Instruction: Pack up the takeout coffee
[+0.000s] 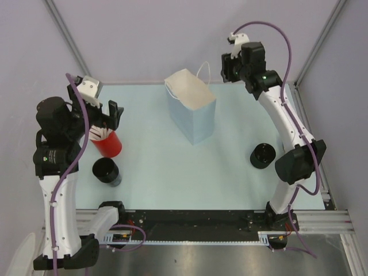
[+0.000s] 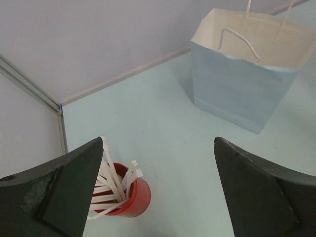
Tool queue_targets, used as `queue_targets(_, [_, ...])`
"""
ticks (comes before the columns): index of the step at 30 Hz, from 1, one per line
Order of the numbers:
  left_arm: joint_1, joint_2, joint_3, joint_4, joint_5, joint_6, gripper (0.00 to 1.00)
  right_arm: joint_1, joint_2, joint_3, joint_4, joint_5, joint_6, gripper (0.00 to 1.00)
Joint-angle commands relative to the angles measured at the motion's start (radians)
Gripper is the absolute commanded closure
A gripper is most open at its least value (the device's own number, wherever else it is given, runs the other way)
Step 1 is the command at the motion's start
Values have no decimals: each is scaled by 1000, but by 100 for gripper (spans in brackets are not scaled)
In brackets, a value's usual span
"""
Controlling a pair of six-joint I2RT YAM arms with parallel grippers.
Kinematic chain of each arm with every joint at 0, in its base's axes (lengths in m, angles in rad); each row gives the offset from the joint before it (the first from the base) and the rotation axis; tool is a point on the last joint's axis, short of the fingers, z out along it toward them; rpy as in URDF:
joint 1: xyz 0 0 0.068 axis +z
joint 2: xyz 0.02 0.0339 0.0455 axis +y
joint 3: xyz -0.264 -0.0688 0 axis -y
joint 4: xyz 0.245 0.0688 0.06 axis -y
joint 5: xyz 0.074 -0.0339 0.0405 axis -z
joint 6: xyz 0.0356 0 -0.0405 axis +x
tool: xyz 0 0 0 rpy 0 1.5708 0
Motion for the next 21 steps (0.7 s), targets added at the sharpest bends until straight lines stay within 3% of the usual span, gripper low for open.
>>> queue_targets(1, [10, 1, -1, 34, 27, -23, 1, -48, -92, -182, 64, -41, -5, 50])
queue_targets(8, [10, 14, 3, 35, 39, -29, 0, -73, -146, -445, 99, -184, 45, 51])
queue_targets(21, [10, 6, -4, 38, 38, -29, 0, -52, -85, -598, 245, -441, 211, 55])
